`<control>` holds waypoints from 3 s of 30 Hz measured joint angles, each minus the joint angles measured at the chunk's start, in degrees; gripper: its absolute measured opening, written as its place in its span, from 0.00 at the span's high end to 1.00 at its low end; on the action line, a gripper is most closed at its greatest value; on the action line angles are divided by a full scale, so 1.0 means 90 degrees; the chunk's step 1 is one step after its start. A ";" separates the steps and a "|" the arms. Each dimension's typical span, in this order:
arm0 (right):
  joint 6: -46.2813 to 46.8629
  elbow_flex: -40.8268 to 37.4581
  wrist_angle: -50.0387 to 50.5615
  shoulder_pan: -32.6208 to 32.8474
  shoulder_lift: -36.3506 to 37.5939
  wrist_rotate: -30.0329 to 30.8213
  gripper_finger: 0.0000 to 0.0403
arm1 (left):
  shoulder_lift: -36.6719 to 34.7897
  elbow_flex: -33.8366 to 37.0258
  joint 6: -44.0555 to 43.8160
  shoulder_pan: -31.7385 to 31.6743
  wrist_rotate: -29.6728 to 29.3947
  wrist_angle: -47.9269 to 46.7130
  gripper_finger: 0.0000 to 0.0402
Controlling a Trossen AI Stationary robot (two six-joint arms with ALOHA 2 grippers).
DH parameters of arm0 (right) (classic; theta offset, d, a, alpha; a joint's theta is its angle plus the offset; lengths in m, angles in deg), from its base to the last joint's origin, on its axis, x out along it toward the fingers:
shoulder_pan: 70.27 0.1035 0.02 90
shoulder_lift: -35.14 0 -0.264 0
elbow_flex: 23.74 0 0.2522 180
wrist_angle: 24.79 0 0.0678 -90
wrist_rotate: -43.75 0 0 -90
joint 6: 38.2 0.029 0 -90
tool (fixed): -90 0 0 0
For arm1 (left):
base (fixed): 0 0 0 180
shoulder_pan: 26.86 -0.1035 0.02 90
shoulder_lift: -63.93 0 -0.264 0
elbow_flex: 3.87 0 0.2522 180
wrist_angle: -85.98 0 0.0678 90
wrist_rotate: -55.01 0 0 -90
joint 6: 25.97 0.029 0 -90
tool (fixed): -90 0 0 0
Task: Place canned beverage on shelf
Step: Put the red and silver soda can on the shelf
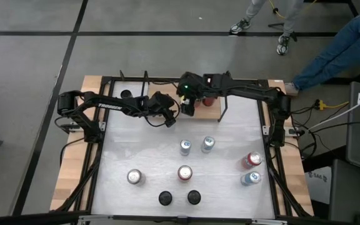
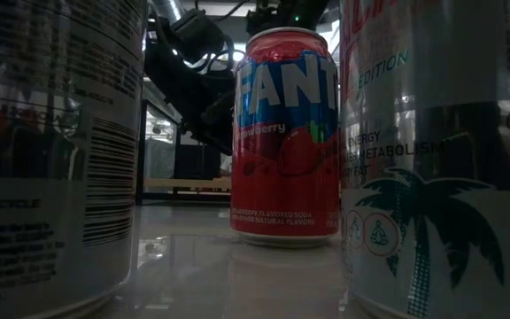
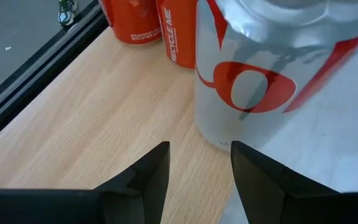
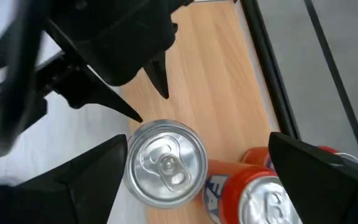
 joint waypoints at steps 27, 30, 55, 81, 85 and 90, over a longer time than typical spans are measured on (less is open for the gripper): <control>0.2011 -0.0695 0.2177 0.0981 0.0214 0.2418 0.06 | -0.0636 -0.0002 0.0046 -0.0007 0.0005 -0.0572 0.59; 0.2356 -0.1043 0.1972 0.0959 0.0214 0.2878 0.06 | -0.0636 -0.0002 0.0046 -0.0007 0.0005 -0.0573 0.59; 0.1838 -0.2303 -0.1292 0.0850 0.0209 0.2934 0.06 | -0.0631 -0.0002 0.0211 -0.0002 0.0204 -0.0723 0.59; 0.1839 -0.2006 -0.1437 0.0833 0.0311 0.2115 0.06 | -0.1289 -0.0005 0.0211 0.0036 0.0039 -0.1264 0.60; 0.1655 -0.2001 -0.1745 0.0833 0.0289 0.2140 0.06 | -0.1450 -0.0005 0.0212 0.0036 0.0044 -0.1269 0.60; 0.1341 -0.1991 -0.2340 0.0833 0.0180 0.1965 0.06 | -0.1549 -0.0005 0.0214 0.0036 0.0049 -0.1258 0.59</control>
